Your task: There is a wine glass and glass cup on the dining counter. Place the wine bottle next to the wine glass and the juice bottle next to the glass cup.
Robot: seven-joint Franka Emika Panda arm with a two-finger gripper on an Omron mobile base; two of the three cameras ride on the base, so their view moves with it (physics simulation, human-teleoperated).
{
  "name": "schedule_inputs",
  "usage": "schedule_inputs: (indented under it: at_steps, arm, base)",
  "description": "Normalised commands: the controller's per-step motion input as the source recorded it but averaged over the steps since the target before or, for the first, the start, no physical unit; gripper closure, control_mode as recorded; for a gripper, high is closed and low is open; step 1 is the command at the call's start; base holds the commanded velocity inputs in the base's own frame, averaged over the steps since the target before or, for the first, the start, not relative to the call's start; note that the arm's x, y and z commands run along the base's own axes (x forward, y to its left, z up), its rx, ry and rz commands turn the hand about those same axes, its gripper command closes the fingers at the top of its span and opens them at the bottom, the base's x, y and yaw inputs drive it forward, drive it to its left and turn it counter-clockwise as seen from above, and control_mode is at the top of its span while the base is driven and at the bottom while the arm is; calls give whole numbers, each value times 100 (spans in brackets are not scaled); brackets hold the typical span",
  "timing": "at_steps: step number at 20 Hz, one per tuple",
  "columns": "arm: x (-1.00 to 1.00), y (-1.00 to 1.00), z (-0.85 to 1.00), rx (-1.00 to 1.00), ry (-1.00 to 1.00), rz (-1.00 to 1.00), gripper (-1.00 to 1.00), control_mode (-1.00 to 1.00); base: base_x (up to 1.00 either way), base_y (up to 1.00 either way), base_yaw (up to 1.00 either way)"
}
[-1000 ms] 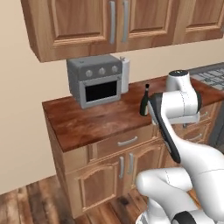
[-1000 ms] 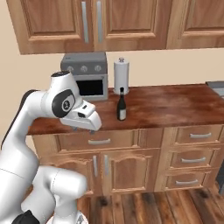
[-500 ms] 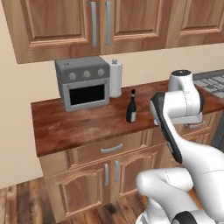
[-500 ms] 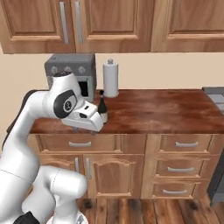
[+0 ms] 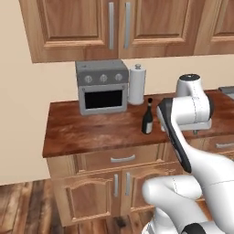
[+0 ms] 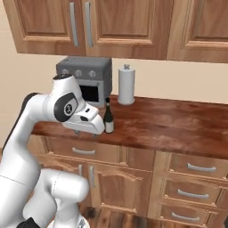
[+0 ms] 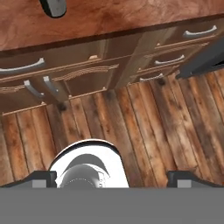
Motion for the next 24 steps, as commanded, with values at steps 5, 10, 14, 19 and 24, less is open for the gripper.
schedule_inputs:
  at_steps: [5, 10, 14, 19, 24]
  arm:
    - [0, 0, 0, 0, 0, 0, -100, 100]
    - [0, 0, 0, 0, 0, 0, -100, 100]
    - [0, 0, 0, 0, 0, 0, -100, 100]
    - [0, 0, 0, 0, 0, 0, -100, 100]
    - [0, 0, 0, 0, 0, 0, -100, 100]
  base:
    - [44, -52, 21]
    - [38, -51, 20]
    - [38, -31, 16]
    - [41, -25, 14]
    - [29, -19, 6]
